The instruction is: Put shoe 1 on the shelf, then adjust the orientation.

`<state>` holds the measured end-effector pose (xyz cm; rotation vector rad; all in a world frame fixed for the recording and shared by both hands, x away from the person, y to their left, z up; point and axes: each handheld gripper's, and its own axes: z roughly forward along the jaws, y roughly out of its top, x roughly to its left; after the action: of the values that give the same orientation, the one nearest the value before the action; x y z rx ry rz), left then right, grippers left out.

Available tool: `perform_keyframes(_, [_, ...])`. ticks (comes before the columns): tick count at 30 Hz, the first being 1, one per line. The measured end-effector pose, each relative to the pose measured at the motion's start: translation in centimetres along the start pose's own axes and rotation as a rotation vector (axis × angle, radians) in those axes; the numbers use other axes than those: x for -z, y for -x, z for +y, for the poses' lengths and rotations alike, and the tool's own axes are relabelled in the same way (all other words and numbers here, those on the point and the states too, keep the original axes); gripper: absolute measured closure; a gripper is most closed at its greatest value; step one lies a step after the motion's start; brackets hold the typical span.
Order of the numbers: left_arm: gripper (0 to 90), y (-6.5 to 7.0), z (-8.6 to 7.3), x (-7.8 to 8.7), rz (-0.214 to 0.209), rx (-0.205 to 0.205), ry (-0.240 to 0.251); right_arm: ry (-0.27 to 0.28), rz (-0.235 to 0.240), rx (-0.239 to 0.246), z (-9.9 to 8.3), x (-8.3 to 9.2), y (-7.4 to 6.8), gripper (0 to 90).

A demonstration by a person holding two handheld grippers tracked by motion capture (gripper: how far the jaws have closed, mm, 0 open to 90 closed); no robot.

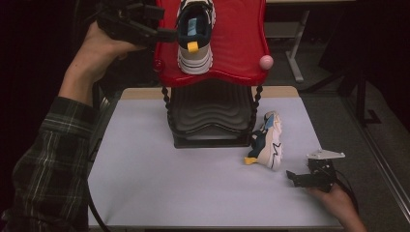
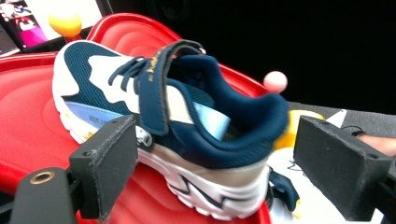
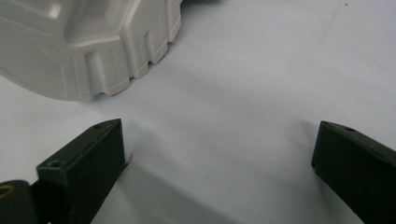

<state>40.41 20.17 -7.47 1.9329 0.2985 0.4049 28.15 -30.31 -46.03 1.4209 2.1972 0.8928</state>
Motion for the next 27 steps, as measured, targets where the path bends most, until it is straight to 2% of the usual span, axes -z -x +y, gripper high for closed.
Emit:
perform_keyframes(8, [13.3,2.6,-2.1,1.6,-0.019,-0.002,-0.015,0.001,0.0,0.001,0.0,0.0,0.0,1.9])
perform_keyframes(19, [14.1,6.4,-7.1,2.0,-0.036,0.004,-0.04,-0.006,0.009,0.009,0.0,0.1,0.1,2.4])
perform_keyframes(22, [14.3,7.3,-8.7,1.8,-0.038,0.013,-0.051,-0.021,0.015,0.007,0.3,0.5,0.4,12.2])
perform_keyframes(23, [14.4,7.3,-8.7,1.8,-0.038,0.013,-0.051,-0.02,0.025,0.0,0.3,0.7,0.6,15.7])
perform_keyframes(24, [14.5,7.8,-9.9,1.6,-0.043,0.017,-0.067,-0.015,0.039,-0.011,0.4,0.9,0.7,16.2])
perform_keyframes(27, [14.5,8.7,-11.9,1.0,-0.048,0.03,-0.089,0.004,0.072,-0.021,0.8,1.5,1.1,31.2])
